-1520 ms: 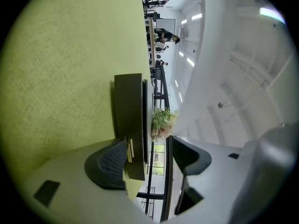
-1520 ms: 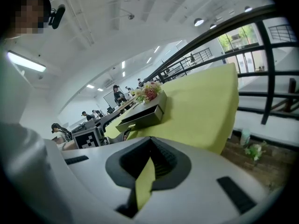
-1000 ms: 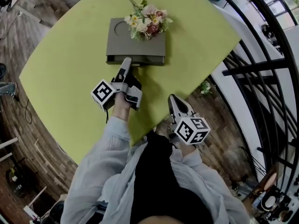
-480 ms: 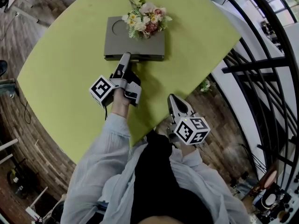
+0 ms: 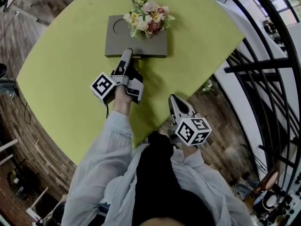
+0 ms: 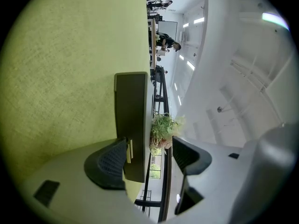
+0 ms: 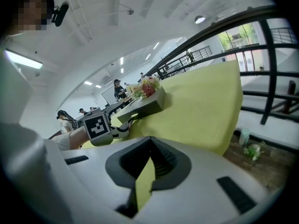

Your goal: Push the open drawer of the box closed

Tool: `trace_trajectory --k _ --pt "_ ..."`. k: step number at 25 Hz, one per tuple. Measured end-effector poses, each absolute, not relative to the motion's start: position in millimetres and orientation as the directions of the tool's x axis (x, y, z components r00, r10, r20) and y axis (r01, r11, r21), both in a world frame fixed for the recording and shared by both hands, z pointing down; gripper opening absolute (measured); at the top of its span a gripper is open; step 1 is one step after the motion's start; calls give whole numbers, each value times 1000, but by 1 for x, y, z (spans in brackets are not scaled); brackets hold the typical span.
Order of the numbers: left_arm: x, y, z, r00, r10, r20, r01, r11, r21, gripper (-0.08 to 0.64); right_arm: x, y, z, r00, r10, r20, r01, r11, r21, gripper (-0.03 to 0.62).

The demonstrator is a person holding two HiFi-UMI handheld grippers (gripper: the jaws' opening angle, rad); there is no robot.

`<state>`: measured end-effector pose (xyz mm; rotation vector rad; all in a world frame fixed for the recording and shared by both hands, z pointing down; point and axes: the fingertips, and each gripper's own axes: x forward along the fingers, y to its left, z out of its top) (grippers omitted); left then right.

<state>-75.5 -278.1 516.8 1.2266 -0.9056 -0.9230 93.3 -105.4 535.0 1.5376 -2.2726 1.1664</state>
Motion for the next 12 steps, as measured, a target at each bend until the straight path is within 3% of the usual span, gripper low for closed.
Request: trace_trajectory --k 12 --pt "-76 -281 519 347 -936 64 109 108 988 314 92 -105 536 -465 -713 525 -843 175 -508 6"
